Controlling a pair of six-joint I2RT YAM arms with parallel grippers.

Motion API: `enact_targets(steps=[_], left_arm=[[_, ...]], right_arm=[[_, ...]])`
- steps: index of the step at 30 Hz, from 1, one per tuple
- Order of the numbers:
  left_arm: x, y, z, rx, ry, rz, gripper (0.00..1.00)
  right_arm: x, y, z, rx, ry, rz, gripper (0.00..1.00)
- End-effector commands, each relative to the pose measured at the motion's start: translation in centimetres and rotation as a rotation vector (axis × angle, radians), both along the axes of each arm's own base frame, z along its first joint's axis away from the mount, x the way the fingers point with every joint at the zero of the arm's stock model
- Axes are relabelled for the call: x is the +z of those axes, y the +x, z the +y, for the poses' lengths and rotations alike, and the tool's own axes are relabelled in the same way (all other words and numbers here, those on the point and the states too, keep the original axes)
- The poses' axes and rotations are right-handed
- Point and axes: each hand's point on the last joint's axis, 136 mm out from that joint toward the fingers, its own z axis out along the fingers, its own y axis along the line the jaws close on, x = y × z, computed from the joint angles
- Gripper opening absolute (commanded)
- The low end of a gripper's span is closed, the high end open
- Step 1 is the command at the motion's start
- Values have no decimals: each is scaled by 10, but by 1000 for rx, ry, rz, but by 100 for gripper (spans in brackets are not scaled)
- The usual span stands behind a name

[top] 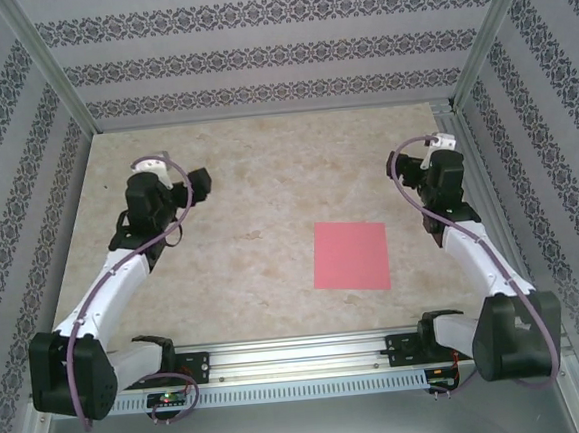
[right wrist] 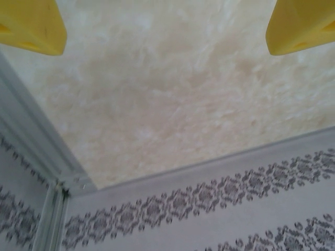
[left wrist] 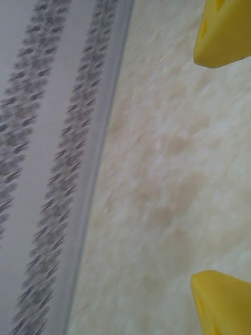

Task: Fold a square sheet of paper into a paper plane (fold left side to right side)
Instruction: Pick up the square sheet of paper from the center of the table.

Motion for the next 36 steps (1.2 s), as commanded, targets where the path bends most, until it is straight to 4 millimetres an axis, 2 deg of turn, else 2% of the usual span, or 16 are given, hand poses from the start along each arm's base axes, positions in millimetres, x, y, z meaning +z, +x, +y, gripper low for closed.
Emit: enact_targets(steps=[1,6,9,13,15,18,23,27,36], left_arm=[[-41,-37,-73,-213,-112,211,100],[-61,-69,-173,-463,-156,321,100],[-67,-81,-221,-554,-181,348,100],[-81,-95,-268,-637,-145,382,100],[-89,-100,-281,-656,-145,409,100],[-100,-104,-293,-667,-160,437,100],[-116,-108,-296,-662,-171,474,100],[-128,-113,-297,-663,-181,513,100],[-144,-120,-299,-664,-202,556,100]], right_arm=[[-41,-35,20,26,177,178,98],[-52,-60,36,61,228,242,98],[-57,-70,36,49,190,281,98],[-66,-80,30,6,170,336,98],[-76,-83,33,25,164,387,98],[-98,-86,38,47,171,502,98],[-131,-80,60,121,212,662,98],[-147,-74,71,121,180,717,98],[-182,-71,78,77,134,825,98]])
